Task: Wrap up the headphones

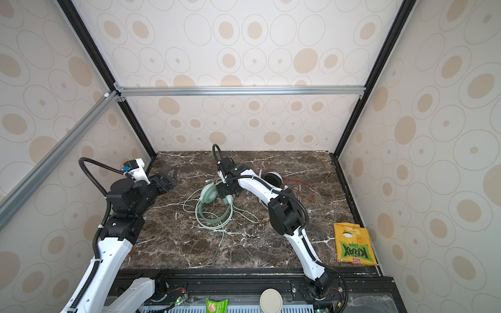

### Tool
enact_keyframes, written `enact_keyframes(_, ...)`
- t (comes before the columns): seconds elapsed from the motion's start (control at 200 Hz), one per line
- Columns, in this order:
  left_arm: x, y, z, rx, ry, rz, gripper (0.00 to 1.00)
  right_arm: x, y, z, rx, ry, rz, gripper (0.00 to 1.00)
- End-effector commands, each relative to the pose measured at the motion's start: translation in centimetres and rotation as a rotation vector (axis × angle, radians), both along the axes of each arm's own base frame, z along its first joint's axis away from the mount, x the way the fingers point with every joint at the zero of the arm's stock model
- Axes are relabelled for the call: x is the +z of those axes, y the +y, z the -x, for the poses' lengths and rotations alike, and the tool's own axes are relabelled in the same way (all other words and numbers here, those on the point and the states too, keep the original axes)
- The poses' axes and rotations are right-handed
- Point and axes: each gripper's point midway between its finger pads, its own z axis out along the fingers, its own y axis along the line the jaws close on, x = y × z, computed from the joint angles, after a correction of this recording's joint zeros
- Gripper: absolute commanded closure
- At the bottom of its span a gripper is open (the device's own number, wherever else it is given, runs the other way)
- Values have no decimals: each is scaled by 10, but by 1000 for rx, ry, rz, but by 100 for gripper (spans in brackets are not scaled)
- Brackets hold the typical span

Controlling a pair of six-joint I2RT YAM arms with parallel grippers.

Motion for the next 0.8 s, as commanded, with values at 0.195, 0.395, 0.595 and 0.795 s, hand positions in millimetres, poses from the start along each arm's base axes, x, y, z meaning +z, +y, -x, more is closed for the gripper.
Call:
enact_keyframes(0.195, -34, -11, 14, -67, 107, 12, 2, 11, 1, -6, -76, -53, -17, 55)
enact_keyframes(0.395, -66, -20, 31, -95, 186, 93, 3, 52, -8, -7, -225, -127, -140, 71)
enact_keyframes(0.595, -111, -31, 54, -92, 335, 109, 4, 104, -31, -7, -448, -255, -303, 71)
enact_keyframes(0.795, -121, -61, 61, -135, 417, 247, 2, 132, -57, -1, -575, -414, -244, 71)
